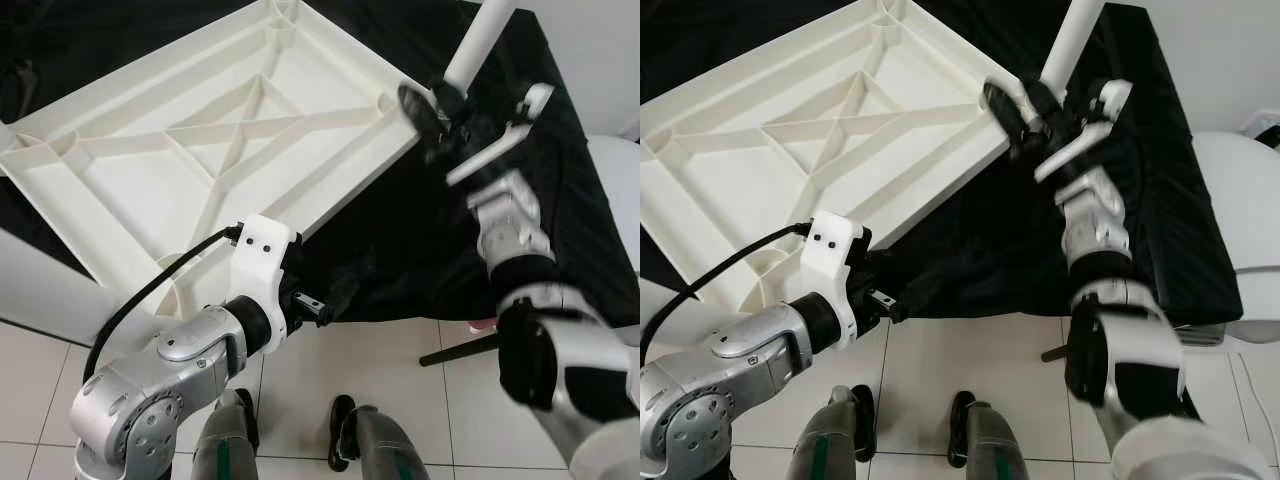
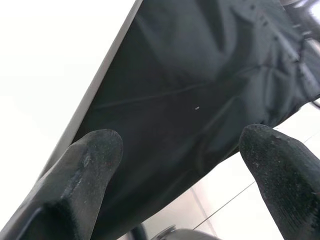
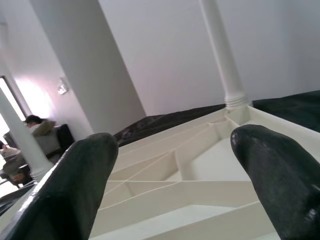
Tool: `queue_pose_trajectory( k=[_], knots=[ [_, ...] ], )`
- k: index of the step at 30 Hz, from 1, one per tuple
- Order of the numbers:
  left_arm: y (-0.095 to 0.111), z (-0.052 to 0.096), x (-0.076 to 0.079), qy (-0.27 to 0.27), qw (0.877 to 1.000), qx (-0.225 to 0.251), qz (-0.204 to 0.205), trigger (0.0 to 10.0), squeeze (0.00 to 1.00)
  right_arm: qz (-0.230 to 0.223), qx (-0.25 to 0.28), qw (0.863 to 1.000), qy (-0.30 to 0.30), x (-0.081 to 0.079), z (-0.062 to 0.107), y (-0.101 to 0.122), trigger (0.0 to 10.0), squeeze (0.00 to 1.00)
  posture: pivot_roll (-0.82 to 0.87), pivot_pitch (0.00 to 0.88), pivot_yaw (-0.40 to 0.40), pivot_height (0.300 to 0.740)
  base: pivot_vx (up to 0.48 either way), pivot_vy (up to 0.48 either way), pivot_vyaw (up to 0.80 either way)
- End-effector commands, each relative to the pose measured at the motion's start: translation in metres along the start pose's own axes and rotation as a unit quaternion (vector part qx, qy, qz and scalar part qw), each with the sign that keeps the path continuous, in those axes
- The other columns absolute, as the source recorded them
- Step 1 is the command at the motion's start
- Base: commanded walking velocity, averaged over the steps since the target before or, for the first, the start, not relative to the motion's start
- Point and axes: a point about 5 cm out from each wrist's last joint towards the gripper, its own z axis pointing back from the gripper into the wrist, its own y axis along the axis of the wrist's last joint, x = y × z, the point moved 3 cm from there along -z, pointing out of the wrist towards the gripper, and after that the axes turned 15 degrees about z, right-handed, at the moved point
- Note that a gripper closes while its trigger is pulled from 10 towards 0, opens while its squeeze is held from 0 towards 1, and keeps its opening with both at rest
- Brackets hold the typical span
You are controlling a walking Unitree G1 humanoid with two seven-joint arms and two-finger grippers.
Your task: Building children table
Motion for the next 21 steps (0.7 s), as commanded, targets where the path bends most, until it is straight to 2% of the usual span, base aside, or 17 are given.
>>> queue_pose_trajectory(
  k=[1, 3, 6, 7, 9, 10, 11, 12, 16, 18, 19, 21],
  knots=[
    [-0.004, -0.002, -0.002, -0.006, 1.0, -0.013, -0.002, 10.0, 0.0, -0.008, 0.017, 1.0, 0.018, -0.006, 0.003, 0.007, 10.0, 0.0, 0.15, 0.215, -0.057, 0.74, 0.0, 0.0, 0.0],
    [-0.001, -0.005, -0.013, 0.023, 1.0, -0.014, -0.012, 10.0, 0.0, -0.048, 0.033, 0.998, 0.038, -0.023, 0.024, 0.019, 10.0, 0.0, 0.14, 0.195, -0.059, 0.74, 0.0, 0.0, 0.0],
    [0.001, -0.006, -0.017, 0.03, 0.999, -0.013, -0.015, 10.0, 0.0, -0.061, 0.037, 0.997, 0.043, -0.029, 0.03, 0.022, 10.0, 0.0, 0.14, 0.195, -0.059, 0.74, 0.0, 0.0, 0.0],
    [0.005, -0.007, -0.021, 0.039, 0.999, -0.008, -0.02, 10.0, 0.0, -0.069, 0.032, 0.996, 0.041, -0.035, 0.036, 0.022, 10.0, 0.0, 0.12, 0.182, -0.059, 0.74, 0.0, 0.0, 0.0],
    [0.005, -0.007, -0.021, 0.039, 0.999, -0.008, -0.02, 10.0, 0.0, -0.069, 0.032, 0.996, 0.041, -0.035, 0.036, 0.022, 10.0, 0.0, 0.12, 0.182, -0.059, 0.74, 0.0, 0.0, 0.0],
    [0.012, -0.012, -0.032, 0.053, 0.998, -0.003, -0.033, 10.0, 0.0, -0.071, 0.001, 0.997, 0.027, -0.046, 0.051, 0.015, 10.0, 0.0, 0.09, 0.156, -0.056, 0.74, 0.0, 0.0, 0.0],
    [0.012, -0.012, -0.032, 0.053, 0.998, -0.003, -0.033, 10.0, 0.0, -0.071, 0.001, 0.997, 0.027, -0.046, 0.051, 0.015, 10.0, 0.0, 0.09, 0.156, -0.056, 0.74, 0.0, 0.0, 0.0],
    [0.014, -0.015, -0.035, 0.057, 0.998, -0.004, -0.04, 10.0, 0.0, -0.064, -0.015, 0.998, 0.017, -0.048, 0.056, 0.012, 10.0, 0.0, 0.09, 0.156, -0.056, 0.74, 0.0, 0.0, 0.0],
    [0.015, -0.02, -0.04, 0.062, 0.996, -0.014, -0.055, 10.0, 0.0, -0.036, -0.031, 0.999, -0.013, -0.046, 0.06, 0.011, 10.0, 0.0, 0.08, 0.14, -0.052, 0.74, 0.0, 0.0, 0.0],
    [0.013, -0.024, -0.046, 0.07, 0.995, -0.024, -0.072, 10.0, 0.0, -0.012, -0.048, 0.997, -0.056, -0.045, 0.059, 0.014, 10.0, 0.0, 0.06, 0.136, -0.05, 0.74, 0.0, 0.0, 0.0],
    [0.013, -0.024, -0.046, 0.07, 0.995, -0.024, -0.072, 10.0, 0.0, -0.012, -0.048, 0.997, -0.056, -0.045, 0.059, 0.014, 10.0, 0.0, 0.06, 0.136, -0.05, 0.74, 0.0, 0.0, 0.0],
    [0.013, -0.028, -0.052, 0.076, 0.994, -0.028, -0.076, 10.0, 0.0, 0.016, -0.079, 0.991, -0.103, -0.046, 0.06, 0.012, 10.0, 0.0, 0.05, 0.132, -0.046, 0.74, 0.0, 0.0, 0.0]
  ],
)
